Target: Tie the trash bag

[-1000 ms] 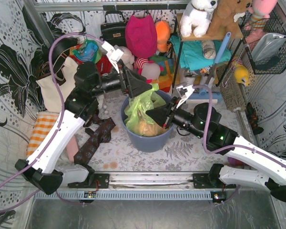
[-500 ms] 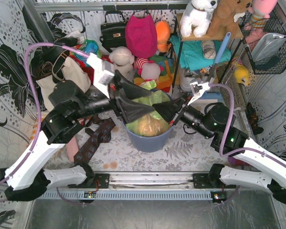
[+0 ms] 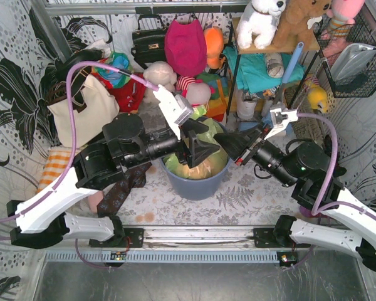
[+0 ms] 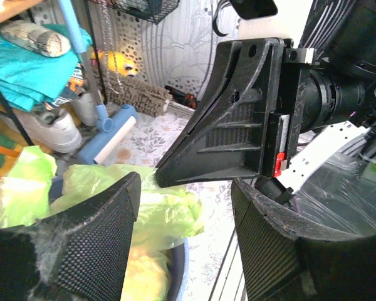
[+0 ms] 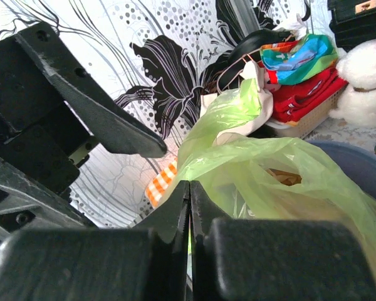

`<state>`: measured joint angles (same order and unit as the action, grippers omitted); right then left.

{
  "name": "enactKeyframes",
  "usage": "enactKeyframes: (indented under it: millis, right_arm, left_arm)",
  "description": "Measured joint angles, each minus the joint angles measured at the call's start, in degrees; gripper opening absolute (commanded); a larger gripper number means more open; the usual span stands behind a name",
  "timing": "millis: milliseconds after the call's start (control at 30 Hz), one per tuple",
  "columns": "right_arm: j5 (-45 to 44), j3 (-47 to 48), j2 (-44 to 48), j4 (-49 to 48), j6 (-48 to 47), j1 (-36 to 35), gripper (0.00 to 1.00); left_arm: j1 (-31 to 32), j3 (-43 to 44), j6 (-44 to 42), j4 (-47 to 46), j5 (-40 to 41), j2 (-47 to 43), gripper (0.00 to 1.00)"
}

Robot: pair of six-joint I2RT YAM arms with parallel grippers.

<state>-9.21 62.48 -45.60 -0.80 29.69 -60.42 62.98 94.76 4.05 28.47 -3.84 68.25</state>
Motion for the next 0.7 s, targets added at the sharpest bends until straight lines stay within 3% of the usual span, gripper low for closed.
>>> enactKeyframes:
  millis: [300,433,467,700]
  right_arm:
    - [-0.9,0.3,0.5,1.6,-0.9,0.0,0.01]
    - [-1.8,1.4,0.7,3.4,-1.9,0.0,0.47]
    - [-2.2,1.9,0.8,4.0,-2.5,0.0,0.54]
    - [-5.0,3.7,3.3,6.3,-4.1,0.0,0.56]
  left_arm:
    - [5.1,8.2,-6.2,7.6,11.1,1.4,0.71]
    - [7.9,12.7,-12.9,12.2,15.2,4.0,0.75]
    - [9.0,13.0,-15.1,13.1,16.3,4.7,0.75]
    - [13.5,13.0,-27.7,19.1,17.7,8.9,0.76]
